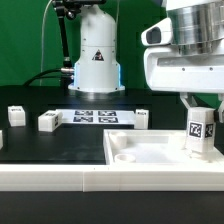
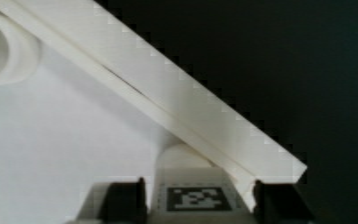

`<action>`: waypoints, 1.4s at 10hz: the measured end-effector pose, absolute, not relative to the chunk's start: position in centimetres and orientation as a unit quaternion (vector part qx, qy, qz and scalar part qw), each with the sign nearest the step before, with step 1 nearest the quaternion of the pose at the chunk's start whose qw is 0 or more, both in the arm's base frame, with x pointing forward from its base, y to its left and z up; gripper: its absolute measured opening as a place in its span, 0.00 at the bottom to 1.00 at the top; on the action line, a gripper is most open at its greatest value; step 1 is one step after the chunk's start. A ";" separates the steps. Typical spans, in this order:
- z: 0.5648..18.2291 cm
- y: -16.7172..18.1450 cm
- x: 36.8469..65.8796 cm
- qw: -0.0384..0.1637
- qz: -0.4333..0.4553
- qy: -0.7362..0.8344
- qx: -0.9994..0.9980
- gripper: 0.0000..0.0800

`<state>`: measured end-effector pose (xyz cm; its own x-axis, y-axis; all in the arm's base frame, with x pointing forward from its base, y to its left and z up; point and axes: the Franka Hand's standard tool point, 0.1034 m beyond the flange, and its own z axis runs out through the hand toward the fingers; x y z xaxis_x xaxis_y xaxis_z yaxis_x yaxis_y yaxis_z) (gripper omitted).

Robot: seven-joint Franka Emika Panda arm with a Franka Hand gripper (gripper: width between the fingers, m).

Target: Assemble one leg

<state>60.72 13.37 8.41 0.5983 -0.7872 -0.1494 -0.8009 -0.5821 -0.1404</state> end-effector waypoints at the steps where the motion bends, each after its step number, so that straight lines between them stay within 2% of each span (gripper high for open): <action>1: 8.3 13.4 60.7 0.097 0.035 0.437 -0.894 0.46; 3: 8.3 13.2 60.7 0.097 0.034 0.415 -0.904 0.78; 6: 8.0 12.8 60.8 0.093 0.021 0.290 -0.952 0.80; 9: 7.8 12.9 60.5 0.072 -0.008 0.159 -0.985 0.81; 14: 8.5 12.1 61.5 0.071 -0.036 -0.007 -0.997 0.81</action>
Offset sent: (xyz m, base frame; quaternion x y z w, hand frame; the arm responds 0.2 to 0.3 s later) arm 0.0089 -0.0112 -0.0023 -0.0143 -0.0249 -0.0749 0.9968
